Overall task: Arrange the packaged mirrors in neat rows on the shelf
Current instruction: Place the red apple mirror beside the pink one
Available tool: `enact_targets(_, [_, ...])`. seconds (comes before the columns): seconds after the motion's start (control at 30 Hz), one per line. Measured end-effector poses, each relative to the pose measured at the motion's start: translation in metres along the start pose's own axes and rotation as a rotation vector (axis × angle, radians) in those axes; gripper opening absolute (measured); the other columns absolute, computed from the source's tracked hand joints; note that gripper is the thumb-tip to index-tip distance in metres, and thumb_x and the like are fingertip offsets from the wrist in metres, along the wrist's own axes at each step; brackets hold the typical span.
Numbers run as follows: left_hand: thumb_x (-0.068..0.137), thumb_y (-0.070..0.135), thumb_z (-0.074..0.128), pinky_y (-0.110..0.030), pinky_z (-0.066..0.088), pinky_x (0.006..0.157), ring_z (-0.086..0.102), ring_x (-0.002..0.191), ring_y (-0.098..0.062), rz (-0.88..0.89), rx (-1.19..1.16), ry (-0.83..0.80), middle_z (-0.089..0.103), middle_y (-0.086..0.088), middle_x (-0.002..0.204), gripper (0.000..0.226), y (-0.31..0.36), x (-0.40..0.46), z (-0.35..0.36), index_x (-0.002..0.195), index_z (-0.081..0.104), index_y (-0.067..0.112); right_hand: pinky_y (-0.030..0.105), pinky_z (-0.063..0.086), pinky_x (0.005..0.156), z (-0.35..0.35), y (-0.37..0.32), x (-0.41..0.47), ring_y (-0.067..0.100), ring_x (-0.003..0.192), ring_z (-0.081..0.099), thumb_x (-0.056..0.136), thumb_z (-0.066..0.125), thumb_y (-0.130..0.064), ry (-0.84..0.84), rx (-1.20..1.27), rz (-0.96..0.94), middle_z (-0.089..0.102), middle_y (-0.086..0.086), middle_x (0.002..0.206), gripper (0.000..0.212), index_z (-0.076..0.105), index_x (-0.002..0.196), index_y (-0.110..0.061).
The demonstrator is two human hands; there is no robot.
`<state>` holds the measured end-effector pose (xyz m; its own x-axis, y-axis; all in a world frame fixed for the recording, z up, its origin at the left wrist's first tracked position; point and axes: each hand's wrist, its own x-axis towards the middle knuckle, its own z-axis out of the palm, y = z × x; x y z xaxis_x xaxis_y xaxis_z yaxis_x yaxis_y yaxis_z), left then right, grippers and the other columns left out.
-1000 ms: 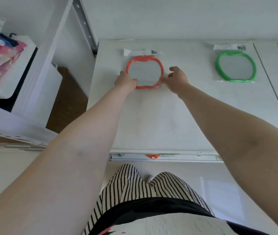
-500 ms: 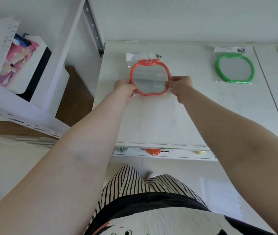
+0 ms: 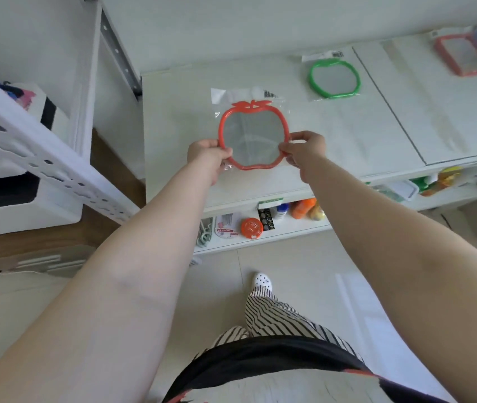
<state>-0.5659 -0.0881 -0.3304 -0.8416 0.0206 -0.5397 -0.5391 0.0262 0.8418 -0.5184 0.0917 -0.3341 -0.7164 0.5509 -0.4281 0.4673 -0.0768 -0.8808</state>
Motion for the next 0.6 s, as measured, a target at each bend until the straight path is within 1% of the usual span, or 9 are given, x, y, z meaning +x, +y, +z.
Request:
enact_targets(0.03, [0.081, -0.011, 0.063, -0.031, 0.055, 0.067, 0.059, 0.060, -0.014, -0.010, 0.005, -0.009, 0.060, -0.003, 0.071, 0.034, -0.007, -0.009, 0.000, 0.111, 0.059, 0.005, 0.028, 0.051, 0.058, -0.005, 0.008, -0.010, 0.017, 0.053, 0.054, 0.077, 0.071, 0.001, 0.019, 0.001, 0.007, 0.061, 0.007, 0.065, 0.021, 0.061, 0.093, -0.010])
enact_targets(0.17, [0.081, -0.010, 0.064, -0.016, 0.048, 0.043, 0.057, 0.057, -0.010, -0.030, 0.050, -0.038, 0.059, -0.001, 0.070, 0.034, -0.030, -0.039, 0.007, 0.112, 0.059, 0.003, 0.033, 0.056, 0.073, -0.030, 0.035, -0.042, 0.017, 0.057, 0.057, 0.076, 0.071, -0.003, 0.107, -0.017, 0.018, 0.061, 0.004, 0.064, 0.019, 0.062, 0.090, -0.014])
enact_targets(0.3, [0.081, -0.010, 0.065, -0.018, 0.049, 0.047, 0.058, 0.059, -0.010, -0.038, 0.090, -0.091, 0.062, -0.004, 0.076, 0.032, -0.041, -0.061, 0.030, 0.110, 0.061, 0.001, 0.033, 0.054, 0.072, -0.066, 0.049, -0.062, 0.017, 0.055, 0.055, 0.076, 0.071, -0.004, 0.180, -0.003, 0.027, 0.061, 0.004, 0.062, 0.018, 0.063, 0.086, -0.016])
enact_targets(0.37, [0.082, -0.011, 0.063, -0.020, 0.051, 0.045, 0.059, 0.061, -0.012, -0.041, 0.100, -0.135, 0.062, -0.006, 0.078, 0.020, -0.044, -0.070, 0.048, 0.094, 0.061, 0.005, 0.032, 0.055, 0.070, -0.088, 0.052, -0.068, 0.016, 0.055, 0.056, 0.077, 0.071, -0.004, 0.217, 0.006, 0.036, 0.062, 0.004, 0.065, 0.019, 0.066, 0.092, -0.014])
enact_targets(0.43, [0.082, -0.010, 0.064, -0.024, 0.055, 0.052, 0.060, 0.063, -0.014, -0.042, 0.122, -0.171, 0.062, -0.007, 0.078, 0.019, -0.046, -0.079, 0.069, 0.086, 0.059, 0.008, 0.032, 0.055, 0.067, -0.112, 0.054, -0.071, 0.018, 0.059, 0.058, 0.077, 0.072, -0.007, 0.246, 0.016, 0.044, 0.063, 0.005, 0.069, 0.020, 0.066, 0.095, -0.015])
enact_targets(0.47, [0.082, -0.009, 0.064, -0.025, 0.056, 0.056, 0.061, 0.064, -0.015, -0.041, 0.127, -0.188, 0.063, -0.007, 0.078, 0.019, -0.049, -0.083, 0.080, 0.090, 0.059, 0.007, 0.030, 0.055, 0.065, -0.126, 0.056, -0.072, 0.020, 0.061, 0.061, 0.077, 0.072, -0.007, 0.256, 0.024, 0.046, 0.064, 0.005, 0.069, 0.020, 0.066, 0.095, -0.015])
enact_targets(0.53, [0.081, -0.009, 0.065, -0.025, 0.056, 0.056, 0.061, 0.064, -0.015, -0.036, 0.132, -0.223, 0.062, -0.006, 0.074, 0.026, -0.054, -0.090, 0.106, 0.101, 0.060, 0.006, 0.021, 0.054, 0.055, -0.155, 0.063, -0.070, 0.017, 0.061, 0.062, 0.078, 0.073, -0.007, 0.270, 0.053, 0.049, 0.064, 0.004, 0.069, 0.023, 0.068, 0.099, -0.012])
enact_targets(0.57, [0.081, -0.009, 0.065, -0.024, 0.055, 0.054, 0.061, 0.063, -0.015, -0.038, 0.134, -0.236, 0.062, -0.006, 0.074, 0.027, -0.056, -0.095, 0.121, 0.103, 0.060, 0.005, 0.019, 0.054, 0.054, -0.172, 0.066, -0.069, 0.016, 0.060, 0.061, 0.078, 0.073, -0.007, 0.278, 0.062, 0.052, 0.064, 0.004, 0.070, 0.024, 0.069, 0.102, -0.010])
enact_targets(0.6, [0.081, -0.009, 0.065, -0.024, 0.055, 0.051, 0.061, 0.063, -0.015, -0.040, 0.144, -0.249, 0.062, -0.005, 0.073, 0.024, -0.060, -0.100, 0.136, 0.100, 0.061, 0.005, 0.021, 0.056, 0.060, -0.189, 0.071, -0.068, 0.016, 0.062, 0.061, 0.079, 0.073, -0.008, 0.292, 0.068, 0.058, 0.064, 0.004, 0.071, 0.025, 0.069, 0.103, -0.009])
